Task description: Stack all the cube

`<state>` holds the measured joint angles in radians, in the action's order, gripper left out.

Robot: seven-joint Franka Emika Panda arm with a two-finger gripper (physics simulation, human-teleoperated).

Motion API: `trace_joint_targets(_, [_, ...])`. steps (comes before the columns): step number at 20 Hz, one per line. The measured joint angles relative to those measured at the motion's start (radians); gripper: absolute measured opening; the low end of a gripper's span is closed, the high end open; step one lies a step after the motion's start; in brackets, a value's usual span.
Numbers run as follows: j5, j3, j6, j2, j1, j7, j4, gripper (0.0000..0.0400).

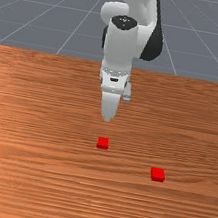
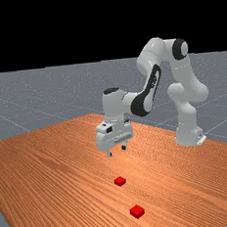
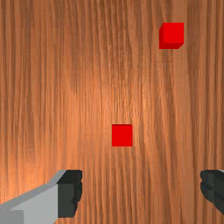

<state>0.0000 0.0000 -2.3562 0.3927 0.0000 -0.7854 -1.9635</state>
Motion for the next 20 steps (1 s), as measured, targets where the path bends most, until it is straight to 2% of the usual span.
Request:
trace_joint_targets(1, [0.0, 0.0, 0.0, 0.0, 0.0, 0.0, 0.0, 0.0249])
trace_joint_targets(2, [0.003, -0.003, 0.003, 0.0, 0.002, 0.019, 0.0, 0.0308])
trace_joint_targets(3, [0.006, -0.005, 0.004, -0.001, 0.003, 0.03, 0.0, 0.0344])
trace_joint_targets(5, [0.008, -0.007, 0.006, -0.001, 0.004, 0.041, 0.0, 0.0379])
trace_joint_targets(6, [0.019, -0.038, 0.031, -0.025, 0.026, 0.213, -0.028, 0.0232])
trace_joint_targets(7, [0.035, -0.067, 0.061, -0.04, 0.043, 0.384, -0.037, 0.0142])
trace_joint_targets(8, [0.056, -0.095, 0.091, -0.045, 0.059, 0.556, -0.035, 0.0087])
trace_joint_targets(10, [0.111, -0.142, 0.142, -0.04, 0.086, 0.895, -0.019, 0.0033])
trace_joint_targets(12, [0.174, -0.18, 0.175, -0.031, 0.105, 1.188, -0.005, 0.0012])
trace_joint_targets(13, [0.195, -0.189, 0.183, -0.029, 0.107, 1.263, -0.002, 0.0007])
trace_joint_targets(14, [0.208, -0.196, 0.181, -0.027, 0.108, 1.307, -0.001, 0.0161])
trace_joint_targets(15, [0.217, -0.2, 0.178, -0.024, 0.108, 1.333, 0.001, 0.0255])
trace_joint_targets(16, [0.223, -0.202, 0.176, -0.021, 0.107, 1.35, 0.001, 0.0312])
trace_joint_targets(18, [0.231, -0.201, 0.156, 0.003, 0.107, 1.364, 0.003, 0.0368])
trace_joint_targets(20, [0.245, -0.193, 0.086, 0.053, 0.11, 1.368, 0.003, 0.0388])
